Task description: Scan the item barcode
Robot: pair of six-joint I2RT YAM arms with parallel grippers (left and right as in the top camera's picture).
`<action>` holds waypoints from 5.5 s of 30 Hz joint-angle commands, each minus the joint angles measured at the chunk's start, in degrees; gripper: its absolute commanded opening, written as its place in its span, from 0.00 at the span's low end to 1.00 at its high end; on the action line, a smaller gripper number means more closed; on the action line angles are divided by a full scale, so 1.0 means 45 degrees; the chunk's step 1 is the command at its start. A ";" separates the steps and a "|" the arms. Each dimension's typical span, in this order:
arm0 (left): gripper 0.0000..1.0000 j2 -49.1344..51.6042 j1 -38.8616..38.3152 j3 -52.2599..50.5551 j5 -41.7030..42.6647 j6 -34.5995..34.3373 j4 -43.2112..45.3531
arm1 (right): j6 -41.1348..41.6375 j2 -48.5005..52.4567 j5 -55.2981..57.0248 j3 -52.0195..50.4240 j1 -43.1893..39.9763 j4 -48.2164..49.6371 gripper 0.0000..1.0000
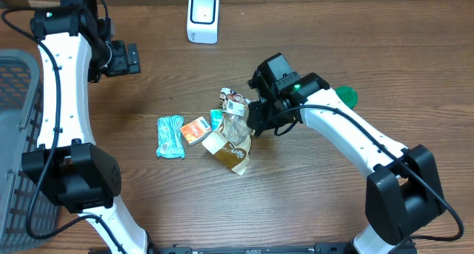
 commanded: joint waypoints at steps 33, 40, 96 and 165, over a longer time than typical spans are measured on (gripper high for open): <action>1.00 -0.0359 -0.0015 -0.0044 0.0092 0.0325 0.0015 | 0.3308 -0.0583 -0.4046 -0.3249 0.0024 0.3735 0.04; 1.00 -0.0359 -0.0015 -0.0044 0.0092 0.0325 0.0015 | -0.1180 -0.0583 0.0160 -0.0350 0.0039 -0.1409 0.04; 1.00 -0.0359 -0.0015 -0.0044 0.0092 0.0325 0.0010 | 0.1268 -0.0097 -0.3002 -0.2283 -0.1520 0.1481 0.04; 1.00 -0.0359 -0.0015 -0.0044 0.0092 0.0325 0.0010 | -0.0345 -0.2161 0.0384 0.2939 0.2045 -0.3230 0.04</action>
